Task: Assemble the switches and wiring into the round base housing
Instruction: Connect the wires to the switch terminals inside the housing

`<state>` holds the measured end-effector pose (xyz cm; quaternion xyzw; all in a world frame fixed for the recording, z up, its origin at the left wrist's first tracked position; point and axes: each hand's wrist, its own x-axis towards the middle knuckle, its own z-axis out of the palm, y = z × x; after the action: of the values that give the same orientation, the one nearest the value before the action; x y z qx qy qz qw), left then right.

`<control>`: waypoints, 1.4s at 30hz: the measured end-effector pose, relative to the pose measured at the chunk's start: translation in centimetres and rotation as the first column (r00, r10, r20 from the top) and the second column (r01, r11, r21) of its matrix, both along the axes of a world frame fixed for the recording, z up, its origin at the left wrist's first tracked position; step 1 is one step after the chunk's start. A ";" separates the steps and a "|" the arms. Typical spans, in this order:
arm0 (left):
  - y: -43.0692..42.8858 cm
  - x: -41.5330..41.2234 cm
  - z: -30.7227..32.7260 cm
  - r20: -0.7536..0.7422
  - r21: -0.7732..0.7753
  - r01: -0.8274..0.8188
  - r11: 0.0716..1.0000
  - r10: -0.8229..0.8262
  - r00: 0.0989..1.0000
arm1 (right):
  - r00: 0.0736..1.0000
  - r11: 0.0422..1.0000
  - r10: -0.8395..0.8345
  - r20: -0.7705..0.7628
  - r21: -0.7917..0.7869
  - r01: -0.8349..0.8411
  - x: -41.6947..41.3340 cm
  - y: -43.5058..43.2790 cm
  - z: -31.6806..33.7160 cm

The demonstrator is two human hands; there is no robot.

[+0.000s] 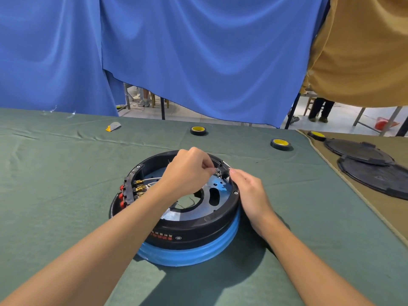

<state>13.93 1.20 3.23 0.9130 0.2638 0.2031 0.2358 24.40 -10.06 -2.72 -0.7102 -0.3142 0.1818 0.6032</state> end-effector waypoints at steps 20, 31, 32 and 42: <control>0.2 0.2 -1.0 -0.015 0.122 0.026 0.992 -0.024 1.000 | 0.997 1.000 0.004 0.078 -0.030 -0.001 -0.2 0.0 0.2; 0.1 0.1 -1.0 -0.018 0.160 0.030 0.987 -0.027 0.999 | 0.993 1.000 -0.004 0.117 -0.029 0.007 -0.2 0.0 0.2; 0.1 0.1 -1.0 -0.020 0.161 0.031 0.986 -0.028 0.999 | 0.993 0.999 -0.004 0.116 -0.032 0.008 -0.2 0.0 0.1; -0.3 0.4 -0.8 -0.032 0.209 0.011 0.978 -0.004 0.999 | 0.994 1.000 0.003 0.110 0.005 -0.003 -0.4 0.0 0.5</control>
<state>14.32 0.87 2.39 0.9368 0.2412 0.2145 0.1353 23.98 -10.06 -2.22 -0.7170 -0.3484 0.1425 0.5867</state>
